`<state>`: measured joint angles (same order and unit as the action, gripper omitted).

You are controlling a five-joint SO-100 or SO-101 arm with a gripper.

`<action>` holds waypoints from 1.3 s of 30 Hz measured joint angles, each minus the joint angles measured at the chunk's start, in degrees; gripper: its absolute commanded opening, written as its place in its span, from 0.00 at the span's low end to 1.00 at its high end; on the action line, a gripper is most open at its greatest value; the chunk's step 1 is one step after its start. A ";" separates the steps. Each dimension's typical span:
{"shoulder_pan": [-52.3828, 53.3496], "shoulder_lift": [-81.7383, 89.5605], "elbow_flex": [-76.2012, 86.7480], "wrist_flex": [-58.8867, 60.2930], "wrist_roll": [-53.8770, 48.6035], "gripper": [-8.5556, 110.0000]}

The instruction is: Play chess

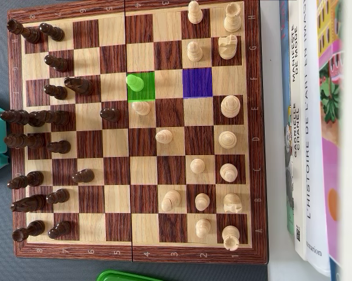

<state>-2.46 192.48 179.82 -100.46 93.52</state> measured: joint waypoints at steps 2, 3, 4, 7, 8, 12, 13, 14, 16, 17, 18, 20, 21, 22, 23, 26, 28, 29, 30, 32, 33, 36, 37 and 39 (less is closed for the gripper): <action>0.00 0.00 0.00 -1.23 0.00 0.19; 0.00 0.00 0.00 -1.85 0.00 0.19; 0.00 0.00 0.00 -2.37 0.00 0.19; 0.00 0.00 0.00 -2.55 0.00 0.19; 0.00 0.00 0.00 -2.55 0.00 0.19; 0.00 0.00 0.00 -2.72 0.00 0.19; 0.00 0.00 0.00 -2.72 0.00 0.19; 0.00 0.00 0.00 -2.72 0.00 0.19; 0.00 0.00 0.00 -2.72 0.00 0.19; 0.00 0.00 0.00 -2.72 0.00 0.19; 0.00 0.00 0.00 -2.72 0.00 0.19; 0.00 0.00 0.00 -2.72 0.00 0.19; 0.00 0.00 0.00 -2.72 0.00 0.19; 0.00 0.00 0.00 -2.72 0.00 0.19; 0.00 0.00 0.00 -2.72 0.00 0.19; 0.00 0.00 0.00 -2.72 0.00 0.19; 0.00 0.00 0.00 -2.72 0.00 0.19; 0.00 0.00 0.00 -2.72 0.00 0.19; 0.00 0.00 0.00 -2.72 0.00 0.19; 0.00 0.00 0.00 -2.72 0.00 0.19; 0.00 0.00 0.00 -2.72 0.00 0.19; 0.00 0.00 0.00 -2.72 0.00 0.19; 0.00 0.00 0.00 -2.72 0.00 0.19; 0.00 0.00 0.00 -2.72 0.00 0.19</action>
<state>-2.46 192.48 179.82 -103.18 93.52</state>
